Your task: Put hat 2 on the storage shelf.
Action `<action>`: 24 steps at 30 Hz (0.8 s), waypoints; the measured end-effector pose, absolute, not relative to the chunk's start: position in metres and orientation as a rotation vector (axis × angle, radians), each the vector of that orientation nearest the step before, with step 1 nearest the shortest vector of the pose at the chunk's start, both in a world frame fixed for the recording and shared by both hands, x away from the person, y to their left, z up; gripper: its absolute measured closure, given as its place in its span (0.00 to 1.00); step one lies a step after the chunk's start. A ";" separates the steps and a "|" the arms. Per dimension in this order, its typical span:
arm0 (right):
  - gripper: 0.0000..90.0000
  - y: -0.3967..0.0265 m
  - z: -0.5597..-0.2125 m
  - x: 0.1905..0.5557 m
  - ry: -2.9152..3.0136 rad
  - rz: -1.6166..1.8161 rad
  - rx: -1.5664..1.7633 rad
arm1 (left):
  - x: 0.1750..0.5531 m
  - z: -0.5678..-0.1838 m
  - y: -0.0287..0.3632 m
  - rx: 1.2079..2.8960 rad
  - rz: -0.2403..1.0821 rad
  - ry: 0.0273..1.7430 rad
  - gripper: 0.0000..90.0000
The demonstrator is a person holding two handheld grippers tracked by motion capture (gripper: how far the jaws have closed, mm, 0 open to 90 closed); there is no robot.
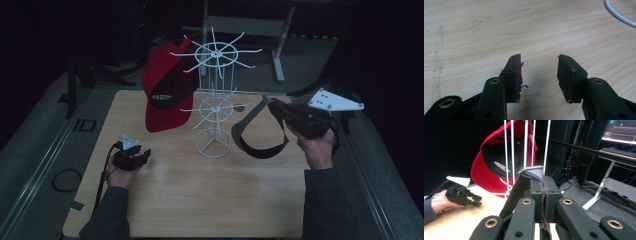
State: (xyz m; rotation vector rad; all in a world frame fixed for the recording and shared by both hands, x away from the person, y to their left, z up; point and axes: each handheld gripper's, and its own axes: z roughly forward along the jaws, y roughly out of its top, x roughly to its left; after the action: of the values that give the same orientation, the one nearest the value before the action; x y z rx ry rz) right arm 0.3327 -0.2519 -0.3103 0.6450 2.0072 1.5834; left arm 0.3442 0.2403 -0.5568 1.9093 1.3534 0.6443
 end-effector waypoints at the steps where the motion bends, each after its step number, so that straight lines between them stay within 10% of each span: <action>1: 0.98 -0.251 -0.308 0.333 2.007 1.585 0.645 | 0.344 -0.557 0.240 1.908 0.644 1.355 0.61; 24: 0.98 -0.238 -0.283 0.335 2.007 1.677 0.626 | 0.344 -0.557 0.240 1.910 0.643 1.354 0.61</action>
State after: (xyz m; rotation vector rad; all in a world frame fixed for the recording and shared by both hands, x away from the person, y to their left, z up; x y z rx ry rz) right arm 0.3354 -0.2382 -0.2832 0.6262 2.0070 1.6765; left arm 0.3444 0.2404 -0.5570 1.9095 1.3542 0.6433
